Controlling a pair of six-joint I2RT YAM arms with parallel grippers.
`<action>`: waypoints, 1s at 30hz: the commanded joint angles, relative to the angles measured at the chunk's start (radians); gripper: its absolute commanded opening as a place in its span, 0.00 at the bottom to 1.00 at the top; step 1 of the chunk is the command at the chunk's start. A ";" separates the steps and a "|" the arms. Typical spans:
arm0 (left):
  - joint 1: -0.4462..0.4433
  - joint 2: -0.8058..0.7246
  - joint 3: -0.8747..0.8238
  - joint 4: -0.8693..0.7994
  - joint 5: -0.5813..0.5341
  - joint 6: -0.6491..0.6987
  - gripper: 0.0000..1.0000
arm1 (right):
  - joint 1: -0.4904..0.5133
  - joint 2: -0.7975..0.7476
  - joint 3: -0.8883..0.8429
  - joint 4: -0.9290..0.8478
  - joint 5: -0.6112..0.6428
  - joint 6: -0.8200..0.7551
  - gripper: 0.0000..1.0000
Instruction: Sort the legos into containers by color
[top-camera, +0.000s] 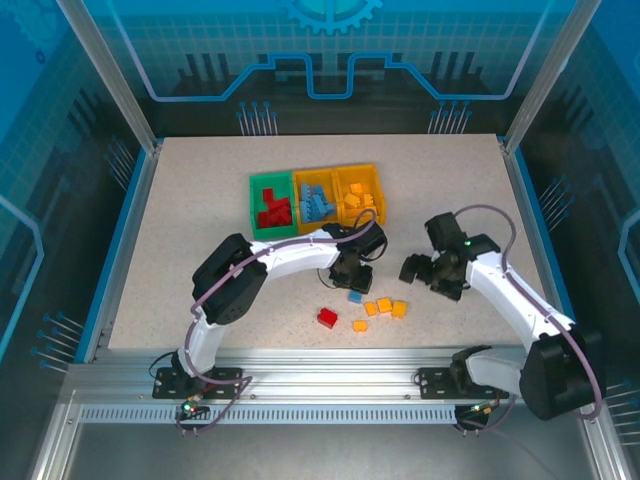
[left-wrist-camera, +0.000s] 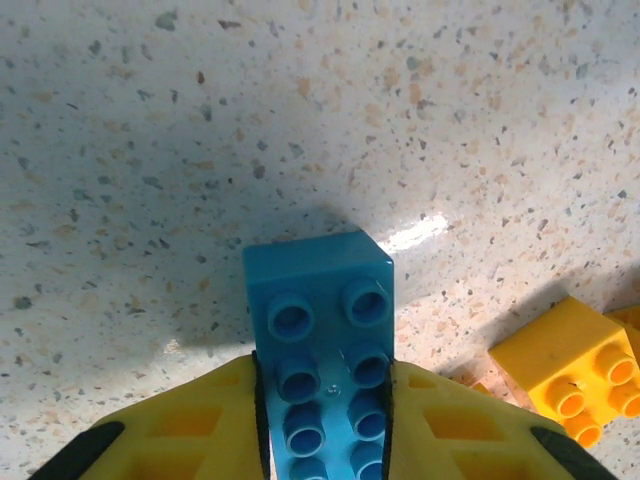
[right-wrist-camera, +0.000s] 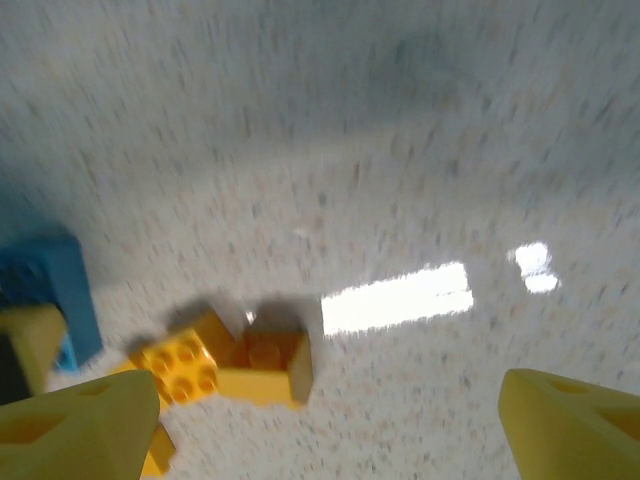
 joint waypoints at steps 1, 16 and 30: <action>0.060 -0.014 0.028 -0.046 -0.022 0.023 0.29 | 0.086 -0.020 -0.041 -0.035 0.014 0.112 0.89; 0.324 -0.047 0.311 -0.159 -0.055 0.174 0.31 | 0.234 0.110 -0.068 0.064 0.024 0.176 0.82; 0.437 0.080 0.471 -0.156 -0.053 0.194 0.34 | 0.237 0.218 -0.046 0.105 0.047 0.146 0.66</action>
